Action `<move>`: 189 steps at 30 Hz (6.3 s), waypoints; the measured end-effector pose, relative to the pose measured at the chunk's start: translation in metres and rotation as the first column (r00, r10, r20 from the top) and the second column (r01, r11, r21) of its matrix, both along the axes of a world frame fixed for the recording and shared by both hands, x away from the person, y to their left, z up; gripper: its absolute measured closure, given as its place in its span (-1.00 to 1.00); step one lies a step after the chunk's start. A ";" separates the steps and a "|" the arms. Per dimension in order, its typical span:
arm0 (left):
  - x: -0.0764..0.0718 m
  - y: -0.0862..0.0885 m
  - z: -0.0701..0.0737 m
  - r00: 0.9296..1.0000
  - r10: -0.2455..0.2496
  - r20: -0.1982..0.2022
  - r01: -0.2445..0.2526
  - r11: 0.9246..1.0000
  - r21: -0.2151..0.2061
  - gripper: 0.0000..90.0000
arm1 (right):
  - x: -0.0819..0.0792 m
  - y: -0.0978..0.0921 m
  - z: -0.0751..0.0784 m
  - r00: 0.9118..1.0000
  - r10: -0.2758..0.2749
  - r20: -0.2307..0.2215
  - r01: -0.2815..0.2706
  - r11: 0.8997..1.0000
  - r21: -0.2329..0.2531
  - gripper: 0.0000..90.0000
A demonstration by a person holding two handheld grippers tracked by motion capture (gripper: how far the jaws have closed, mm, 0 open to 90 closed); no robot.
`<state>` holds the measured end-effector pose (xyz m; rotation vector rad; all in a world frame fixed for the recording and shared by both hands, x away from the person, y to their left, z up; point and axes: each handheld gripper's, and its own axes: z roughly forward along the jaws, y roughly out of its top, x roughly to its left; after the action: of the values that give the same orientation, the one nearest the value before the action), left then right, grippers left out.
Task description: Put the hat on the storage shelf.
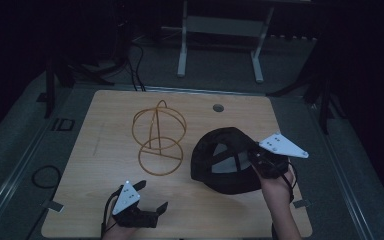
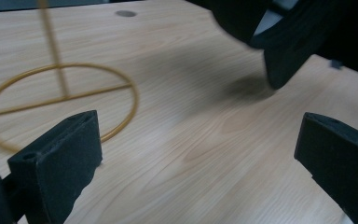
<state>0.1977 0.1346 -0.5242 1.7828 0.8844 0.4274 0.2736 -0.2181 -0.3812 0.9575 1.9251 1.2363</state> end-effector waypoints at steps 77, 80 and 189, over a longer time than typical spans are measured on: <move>0.046 -0.074 0.090 0.986 -0.079 0.144 0.069 0.995 0.077 0.90 | -0.046 -0.010 -0.027 0.978 0.200 -0.061 -0.193 0.976 0.099 0.45; 0.046 -0.075 0.095 0.985 -0.084 0.153 0.073 0.994 0.075 0.90 | -0.052 -0.013 -0.026 0.974 0.220 -0.060 -0.214 0.972 0.094 0.21; 0.028 0.034 0.065 0.985 -0.108 0.136 0.103 0.994 0.046 -0.47 | 0.002 -0.015 0.065 0.945 0.305 0.118 -0.316 0.945 0.086 0.98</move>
<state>0.2255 0.1689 -0.4590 1.8029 0.6857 0.4958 0.2758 -0.2329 -0.3162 0.6384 1.9982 1.5469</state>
